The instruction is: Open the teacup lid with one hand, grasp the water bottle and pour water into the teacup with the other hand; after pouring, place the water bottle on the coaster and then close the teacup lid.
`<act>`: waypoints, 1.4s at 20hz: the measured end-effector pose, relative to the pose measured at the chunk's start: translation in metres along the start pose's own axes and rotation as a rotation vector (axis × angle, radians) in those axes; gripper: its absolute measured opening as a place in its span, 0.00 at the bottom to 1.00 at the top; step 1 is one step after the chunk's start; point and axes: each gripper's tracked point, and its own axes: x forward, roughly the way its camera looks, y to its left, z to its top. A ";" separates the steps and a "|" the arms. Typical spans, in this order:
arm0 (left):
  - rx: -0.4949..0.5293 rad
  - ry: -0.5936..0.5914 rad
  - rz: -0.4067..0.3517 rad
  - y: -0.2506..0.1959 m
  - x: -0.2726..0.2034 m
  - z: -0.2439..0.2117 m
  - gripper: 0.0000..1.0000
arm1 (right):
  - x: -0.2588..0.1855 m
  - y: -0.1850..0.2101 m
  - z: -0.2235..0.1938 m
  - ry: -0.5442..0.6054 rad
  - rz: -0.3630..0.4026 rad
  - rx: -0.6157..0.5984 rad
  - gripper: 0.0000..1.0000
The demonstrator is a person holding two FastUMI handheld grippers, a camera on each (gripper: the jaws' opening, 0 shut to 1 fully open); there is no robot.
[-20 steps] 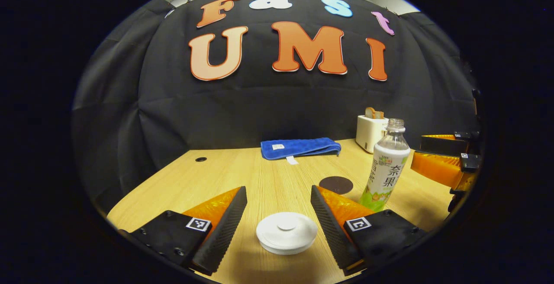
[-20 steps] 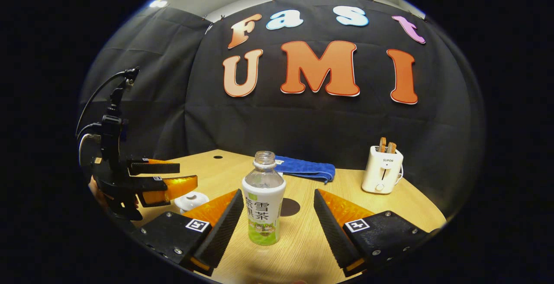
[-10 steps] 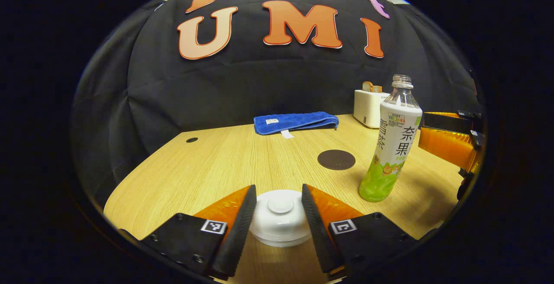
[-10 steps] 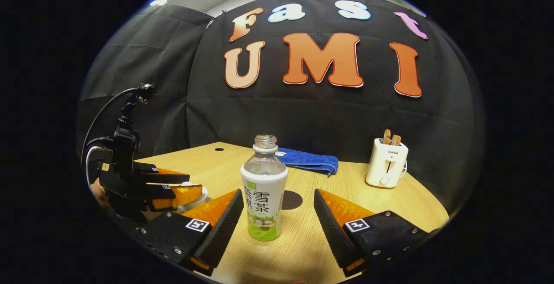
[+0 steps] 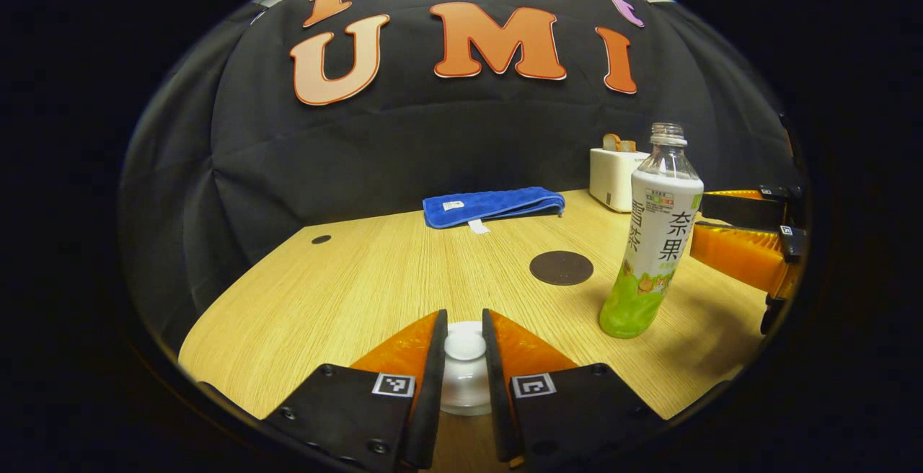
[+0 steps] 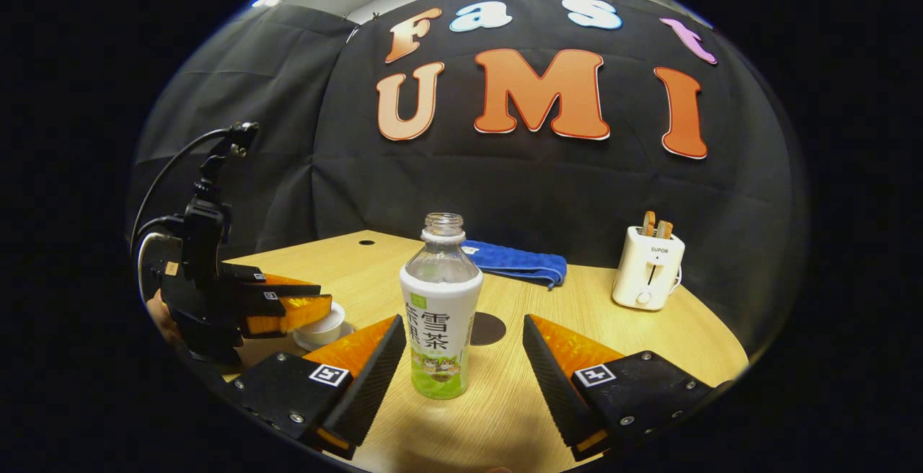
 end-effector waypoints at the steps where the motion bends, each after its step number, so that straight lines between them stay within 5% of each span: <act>1: -0.001 -0.014 -0.005 -0.002 0.000 0.003 0.35 | 0.001 0.000 0.000 0.003 0.000 -0.003 0.98; 5: 0.004 -0.070 0.033 0.008 -0.007 0.019 0.35 | 0.003 0.004 -0.003 0.012 0.009 -0.008 0.98; 8: -0.038 -0.104 0.077 0.024 -0.011 0.028 0.24 | 0.008 0.008 -0.007 0.023 0.013 -0.012 0.98; 17: -0.092 -0.144 0.189 0.081 -0.027 0.035 0.23 | 0.027 0.020 -0.020 0.073 0.026 -0.027 0.98; 23: -0.088 -0.134 0.253 0.109 -0.036 0.022 0.24 | 0.041 0.021 -0.035 0.126 0.000 -0.047 0.88; 28: -0.101 -0.119 0.286 0.131 -0.037 0.007 0.25 | 0.046 0.024 -0.035 0.137 -0.019 -0.071 0.69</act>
